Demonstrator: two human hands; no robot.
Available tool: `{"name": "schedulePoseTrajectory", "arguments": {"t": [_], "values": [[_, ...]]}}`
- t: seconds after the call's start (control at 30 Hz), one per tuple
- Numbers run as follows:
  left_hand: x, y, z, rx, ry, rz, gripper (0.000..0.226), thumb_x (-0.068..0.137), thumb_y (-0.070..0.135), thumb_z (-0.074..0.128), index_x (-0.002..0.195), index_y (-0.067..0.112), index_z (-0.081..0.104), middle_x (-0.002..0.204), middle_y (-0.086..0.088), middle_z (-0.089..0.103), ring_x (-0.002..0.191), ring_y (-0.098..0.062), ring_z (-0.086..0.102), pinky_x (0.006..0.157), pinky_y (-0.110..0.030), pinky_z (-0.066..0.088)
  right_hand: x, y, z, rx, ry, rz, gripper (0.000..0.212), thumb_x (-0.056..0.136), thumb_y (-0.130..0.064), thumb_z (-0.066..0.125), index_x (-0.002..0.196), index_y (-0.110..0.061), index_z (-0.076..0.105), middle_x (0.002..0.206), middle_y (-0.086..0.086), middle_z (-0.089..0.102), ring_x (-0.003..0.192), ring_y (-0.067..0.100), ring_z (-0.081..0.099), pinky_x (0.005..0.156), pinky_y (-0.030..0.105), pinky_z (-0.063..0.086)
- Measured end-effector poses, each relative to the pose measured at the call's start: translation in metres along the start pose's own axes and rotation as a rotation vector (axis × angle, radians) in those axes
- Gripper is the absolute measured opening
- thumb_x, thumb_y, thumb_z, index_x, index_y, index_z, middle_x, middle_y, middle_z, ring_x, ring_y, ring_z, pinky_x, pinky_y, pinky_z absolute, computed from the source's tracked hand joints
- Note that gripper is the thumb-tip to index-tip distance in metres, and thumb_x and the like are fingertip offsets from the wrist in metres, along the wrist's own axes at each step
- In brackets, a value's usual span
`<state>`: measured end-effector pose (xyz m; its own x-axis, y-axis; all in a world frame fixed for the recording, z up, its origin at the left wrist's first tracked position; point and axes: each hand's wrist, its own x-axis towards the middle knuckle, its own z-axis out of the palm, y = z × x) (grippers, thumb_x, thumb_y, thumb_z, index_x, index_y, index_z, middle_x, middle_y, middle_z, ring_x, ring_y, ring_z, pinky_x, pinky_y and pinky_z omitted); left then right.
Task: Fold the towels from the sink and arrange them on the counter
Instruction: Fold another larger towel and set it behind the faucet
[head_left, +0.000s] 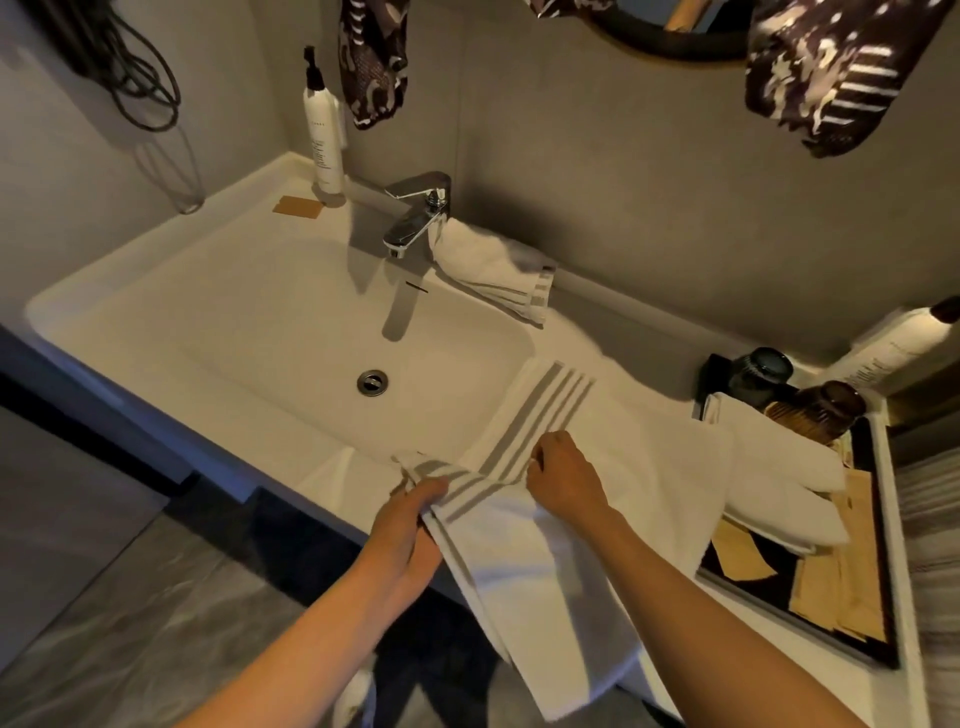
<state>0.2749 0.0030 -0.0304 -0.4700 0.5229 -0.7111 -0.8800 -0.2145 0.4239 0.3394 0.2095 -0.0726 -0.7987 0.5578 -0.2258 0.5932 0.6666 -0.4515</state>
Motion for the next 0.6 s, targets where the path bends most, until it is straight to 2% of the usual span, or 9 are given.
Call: {"name": "schedulePoseTrajectory", "arguments": {"t": [0.1, 0.2, 0.27, 0.33, 0.37, 0.4, 0.47, 0.5, 0.6], "values": [[-0.004, 0.001, -0.012, 0.201, 0.196, 0.09, 0.029, 0.09, 0.008, 0.067, 0.118, 0.004, 0.062, 0.107, -0.02, 0.073, 0.1, -0.035, 0.07, 0.095, -0.048, 0.053, -0.001, 0.002, 0.004, -0.064, 0.009, -0.02, 0.011, 0.093, -0.015, 0.047, 0.096, -0.006, 0.052, 0.105, 0.007, 0.046, 0.071, 0.019, 0.039, 0.06, 0.03, 0.032], [-0.021, -0.012, -0.029, 0.435, 0.302, 0.097, 0.017, 0.094, 0.008, 0.058, 0.11, 0.006, 0.061, 0.083, -0.022, 0.073, 0.069, -0.036, 0.07, 0.067, -0.046, 0.062, -0.007, 0.005, 0.016, -0.104, 0.06, -0.079, 0.025, 0.096, -0.03, 0.04, 0.1, -0.007, 0.051, 0.106, 0.007, 0.045, 0.074, 0.02, 0.04, 0.064, 0.034, 0.035], [-0.028, -0.013, -0.038, 0.591, 0.365, 0.087, 0.011, 0.096, 0.008, 0.053, 0.107, 0.007, 0.054, 0.07, -0.024, 0.065, 0.051, -0.034, 0.063, 0.054, -0.04, 0.058, -0.011, 0.01, 0.025, -0.11, 0.035, -0.113, 0.053, 0.096, -0.05, 0.028, 0.115, -0.006, 0.05, 0.126, 0.006, 0.044, 0.102, 0.03, 0.049, 0.084, 0.04, 0.042], [-0.03, -0.006, -0.044, 0.93, 0.473, 0.186, 0.017, 0.096, 0.016, 0.057, 0.104, 0.011, 0.043, 0.076, -0.018, 0.064, 0.056, -0.032, 0.063, 0.053, -0.039, 0.056, -0.011, 0.012, 0.027, -0.038, -0.069, -0.115, 0.068, 0.098, -0.058, 0.026, 0.14, -0.006, 0.037, 0.152, 0.002, 0.027, 0.143, 0.028, 0.023, 0.116, 0.044, 0.024], [-0.029, -0.003, -0.047, 1.128, 0.542, 0.274, 0.024, 0.094, 0.021, 0.06, 0.1, 0.013, 0.039, 0.079, -0.014, 0.063, 0.061, -0.03, 0.063, 0.058, -0.039, 0.055, -0.016, 0.014, 0.024, 0.052, -0.094, -0.107, 0.068, 0.099, -0.057, 0.026, 0.146, -0.009, 0.032, 0.156, 0.002, 0.022, 0.148, 0.025, 0.013, 0.12, 0.044, 0.016], [-0.029, 0.002, -0.052, 1.247, 0.589, 0.394, 0.027, 0.093, 0.025, 0.062, 0.097, 0.014, 0.037, 0.08, -0.01, 0.062, 0.065, -0.026, 0.061, 0.061, -0.038, 0.052, -0.019, 0.014, 0.018, 0.119, -0.067, -0.128, 0.063, 0.1, -0.054, 0.028, 0.146, -0.011, 0.034, 0.156, 0.003, 0.026, 0.148, 0.024, 0.015, 0.121, 0.042, 0.016], [-0.029, 0.005, -0.05, 1.349, 0.503, 0.645, 0.022, 0.094, 0.024, 0.059, 0.089, 0.018, 0.039, 0.072, -0.001, 0.057, 0.062, -0.017, 0.056, 0.057, -0.035, 0.046, -0.034, 0.028, 0.008, 0.149, 0.146, -0.162, 0.043, 0.103, -0.035, 0.038, 0.136, -0.01, 0.049, 0.142, 0.009, 0.049, 0.136, 0.027, 0.04, 0.114, 0.034, 0.029], [-0.027, 0.001, -0.045, 1.414, 0.371, 0.726, 0.02, 0.095, 0.022, 0.056, 0.084, 0.02, 0.04, 0.067, 0.003, 0.053, 0.057, -0.012, 0.052, 0.053, -0.034, 0.044, -0.043, 0.036, 0.004, 0.089, 0.284, -0.174, 0.034, 0.101, -0.024, 0.045, 0.128, -0.008, 0.057, 0.13, 0.01, 0.059, 0.124, 0.029, 0.052, 0.105, 0.03, 0.036], [-0.003, -0.032, -0.016, 1.774, -0.231, 1.014, 0.006, 0.095, 0.027, 0.051, 0.09, 0.028, 0.052, 0.083, 0.011, 0.053, 0.072, -0.012, 0.052, 0.064, -0.034, 0.045, -0.072, 0.059, -0.022, -0.072, 0.447, -0.01, 0.028, 0.094, -0.015, 0.054, 0.12, -0.011, 0.062, 0.121, 0.008, 0.063, 0.111, 0.029, 0.058, 0.092, 0.035, 0.042]]}}
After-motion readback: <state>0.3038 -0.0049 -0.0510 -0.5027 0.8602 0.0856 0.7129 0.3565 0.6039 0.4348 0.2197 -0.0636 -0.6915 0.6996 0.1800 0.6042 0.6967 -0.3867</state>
